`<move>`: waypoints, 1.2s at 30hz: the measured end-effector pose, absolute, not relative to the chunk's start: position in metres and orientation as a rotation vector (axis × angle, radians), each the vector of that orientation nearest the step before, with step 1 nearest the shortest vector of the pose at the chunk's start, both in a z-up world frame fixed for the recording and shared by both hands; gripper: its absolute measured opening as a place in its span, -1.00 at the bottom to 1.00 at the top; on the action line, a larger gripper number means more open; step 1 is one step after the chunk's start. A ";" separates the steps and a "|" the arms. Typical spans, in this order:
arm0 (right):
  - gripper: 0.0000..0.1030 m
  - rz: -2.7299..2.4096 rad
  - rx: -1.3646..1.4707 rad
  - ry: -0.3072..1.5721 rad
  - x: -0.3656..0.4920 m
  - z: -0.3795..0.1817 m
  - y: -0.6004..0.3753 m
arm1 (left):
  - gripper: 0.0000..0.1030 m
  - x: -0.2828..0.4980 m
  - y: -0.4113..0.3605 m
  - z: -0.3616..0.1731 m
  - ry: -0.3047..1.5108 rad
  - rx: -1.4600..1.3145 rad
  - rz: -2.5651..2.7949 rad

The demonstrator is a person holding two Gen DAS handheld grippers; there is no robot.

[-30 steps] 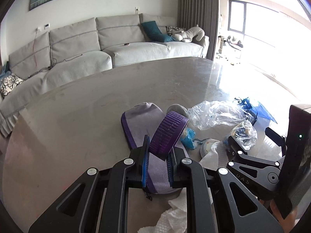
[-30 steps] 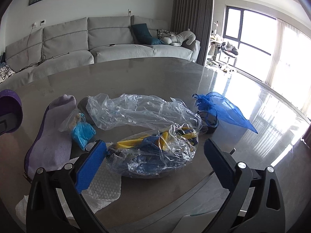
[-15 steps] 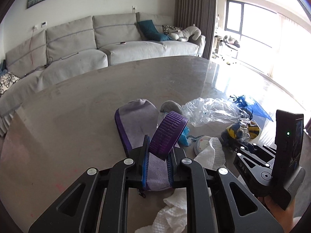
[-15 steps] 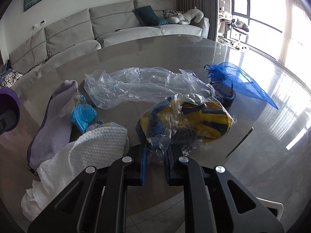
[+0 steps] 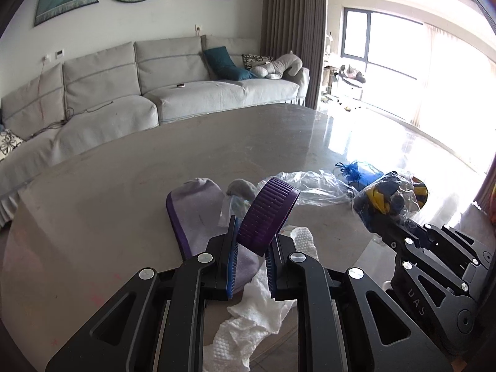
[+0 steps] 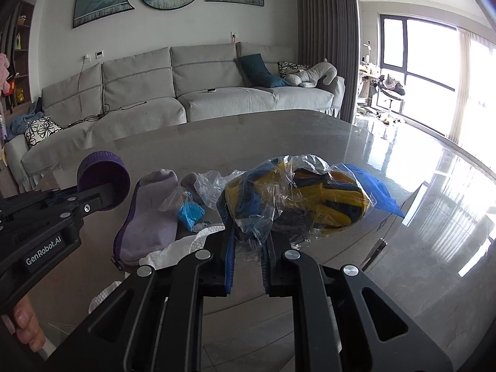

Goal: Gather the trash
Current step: 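Grasp the purple roller with the left tool while the right tool grasps the yellow-blue plastic bag, then carry the yellow-blue plastic bag to the white bin and release it with the right tool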

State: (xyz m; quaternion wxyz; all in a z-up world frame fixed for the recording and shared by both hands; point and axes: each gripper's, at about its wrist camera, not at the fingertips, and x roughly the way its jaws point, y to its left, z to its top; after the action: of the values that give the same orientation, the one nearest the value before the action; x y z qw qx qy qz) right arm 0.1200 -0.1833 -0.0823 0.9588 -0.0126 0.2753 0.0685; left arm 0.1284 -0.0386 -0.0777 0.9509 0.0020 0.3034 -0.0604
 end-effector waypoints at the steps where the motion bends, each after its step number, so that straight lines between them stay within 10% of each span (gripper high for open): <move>1: -0.71 0.135 -0.028 0.547 0.113 -0.078 -0.186 | -0.70 0.125 -0.043 -0.077 0.616 0.010 -0.134; 36: -0.69 -0.296 0.098 0.623 -0.020 -0.136 -0.369 | -0.70 0.046 -0.310 -0.192 0.871 0.256 -0.654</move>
State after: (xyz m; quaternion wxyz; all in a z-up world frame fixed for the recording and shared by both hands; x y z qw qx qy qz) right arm -0.0198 -0.3692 -0.1359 0.9398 0.0482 0.3055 -0.1452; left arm 0.0457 -0.3105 -0.1917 0.8476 0.1216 0.4130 -0.3101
